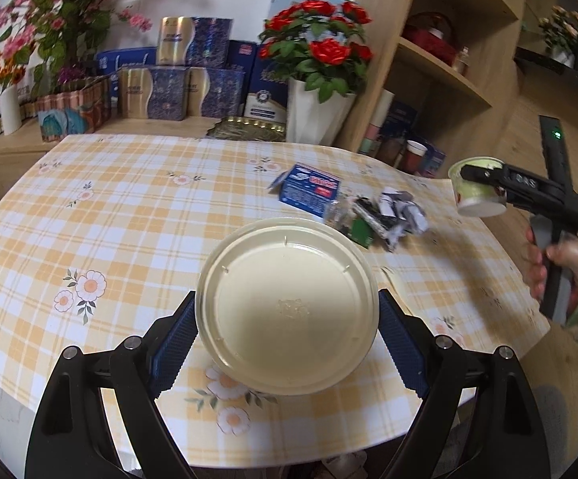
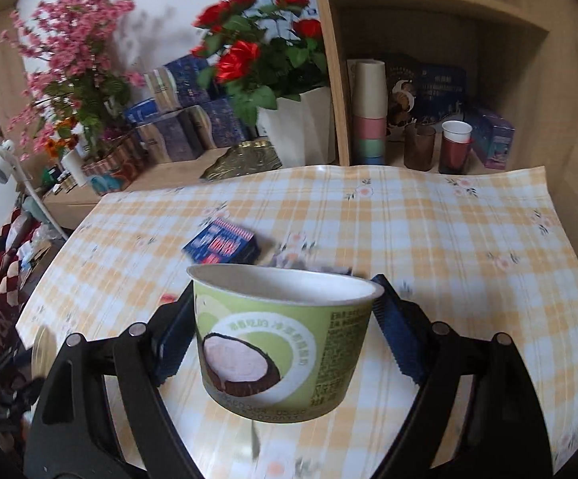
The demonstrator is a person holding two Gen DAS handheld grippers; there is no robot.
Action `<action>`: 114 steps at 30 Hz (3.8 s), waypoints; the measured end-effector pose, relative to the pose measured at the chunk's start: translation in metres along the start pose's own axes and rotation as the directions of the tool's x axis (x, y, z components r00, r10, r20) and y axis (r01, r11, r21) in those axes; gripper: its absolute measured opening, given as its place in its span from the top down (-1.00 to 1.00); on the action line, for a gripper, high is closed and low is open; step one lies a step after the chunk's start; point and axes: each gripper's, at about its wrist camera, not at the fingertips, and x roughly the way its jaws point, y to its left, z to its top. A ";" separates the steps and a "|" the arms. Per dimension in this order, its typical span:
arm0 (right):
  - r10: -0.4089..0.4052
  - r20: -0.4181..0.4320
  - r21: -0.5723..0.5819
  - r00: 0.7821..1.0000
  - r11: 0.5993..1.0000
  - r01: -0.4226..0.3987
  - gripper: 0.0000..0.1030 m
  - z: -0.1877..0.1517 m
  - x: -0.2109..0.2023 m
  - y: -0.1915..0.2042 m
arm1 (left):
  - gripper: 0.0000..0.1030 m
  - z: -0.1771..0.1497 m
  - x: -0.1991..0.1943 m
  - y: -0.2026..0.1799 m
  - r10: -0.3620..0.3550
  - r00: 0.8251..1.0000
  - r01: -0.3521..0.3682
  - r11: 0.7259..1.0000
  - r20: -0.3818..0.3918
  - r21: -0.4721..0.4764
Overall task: Collect trash
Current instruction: 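Grasp the green coconut cup with the right tool while the left tool holds the lid, then drop the green cup into the bin with the right tool while the left tool holds the lid, then lower the white lid into the bin and open the left tool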
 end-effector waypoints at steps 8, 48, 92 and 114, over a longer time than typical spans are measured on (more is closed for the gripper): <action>0.025 0.023 -0.006 0.999 1.000 -0.025 -0.59 -0.068 -0.066 0.017 | -0.63 -0.019 -0.027 -0.035 -0.045 0.999 0.045 0.997 0.000 0.057; 0.015 -0.297 -0.101 0.955 0.994 -0.047 -0.60 -0.324 -0.052 0.080 | -0.63 -0.125 -0.105 -0.089 -0.078 0.997 0.072 0.981 0.029 0.178; -0.168 -0.015 -0.003 0.986 0.986 0.168 -0.85 -0.284 -0.108 0.043 | -0.65 -0.170 -0.033 -0.082 -0.034 0.989 0.062 0.979 -0.145 0.193; -0.347 0.027 0.110 0.938 0.933 0.342 -0.87 -0.285 -0.115 0.010 | -0.71 -0.211 0.046 -0.103 -0.009 0.899 0.146 0.948 -0.438 0.281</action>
